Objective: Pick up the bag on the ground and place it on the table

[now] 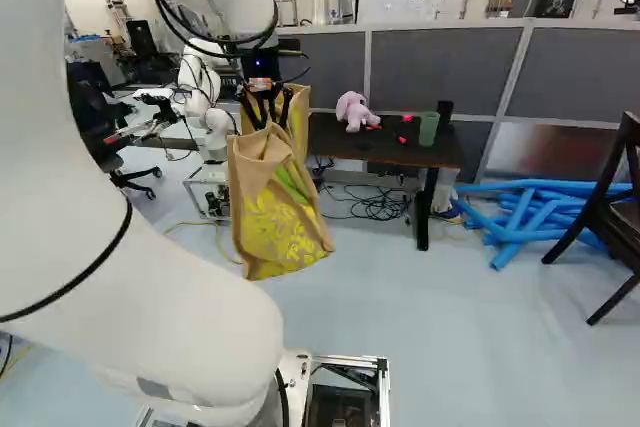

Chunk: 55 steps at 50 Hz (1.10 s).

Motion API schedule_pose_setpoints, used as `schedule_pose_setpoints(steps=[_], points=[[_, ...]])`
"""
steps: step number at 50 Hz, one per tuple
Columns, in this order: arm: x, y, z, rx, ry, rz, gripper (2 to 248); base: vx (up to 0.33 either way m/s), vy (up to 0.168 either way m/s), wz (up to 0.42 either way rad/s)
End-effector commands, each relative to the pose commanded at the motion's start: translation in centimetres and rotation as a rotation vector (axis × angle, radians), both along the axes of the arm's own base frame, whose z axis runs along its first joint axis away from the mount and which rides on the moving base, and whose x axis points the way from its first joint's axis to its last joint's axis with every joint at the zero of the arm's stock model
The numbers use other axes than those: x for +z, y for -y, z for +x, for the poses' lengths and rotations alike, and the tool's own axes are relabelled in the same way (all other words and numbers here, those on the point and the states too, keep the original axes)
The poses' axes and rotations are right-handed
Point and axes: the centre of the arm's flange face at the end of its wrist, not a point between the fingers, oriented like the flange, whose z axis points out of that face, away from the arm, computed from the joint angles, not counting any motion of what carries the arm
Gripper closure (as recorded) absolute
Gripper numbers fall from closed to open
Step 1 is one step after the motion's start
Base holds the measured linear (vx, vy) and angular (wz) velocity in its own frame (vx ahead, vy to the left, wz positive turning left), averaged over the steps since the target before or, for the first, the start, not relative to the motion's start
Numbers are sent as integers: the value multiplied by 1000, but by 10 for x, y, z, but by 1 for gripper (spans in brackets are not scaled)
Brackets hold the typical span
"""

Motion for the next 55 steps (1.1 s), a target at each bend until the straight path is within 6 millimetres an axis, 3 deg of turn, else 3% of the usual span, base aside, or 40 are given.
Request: schedule_pose_setpoints(steps=[32,55], points=[[0,0,0,0,0,0,229,113,-17,-3],[0,0,0,0,0,0,229,197,-21,-7]])
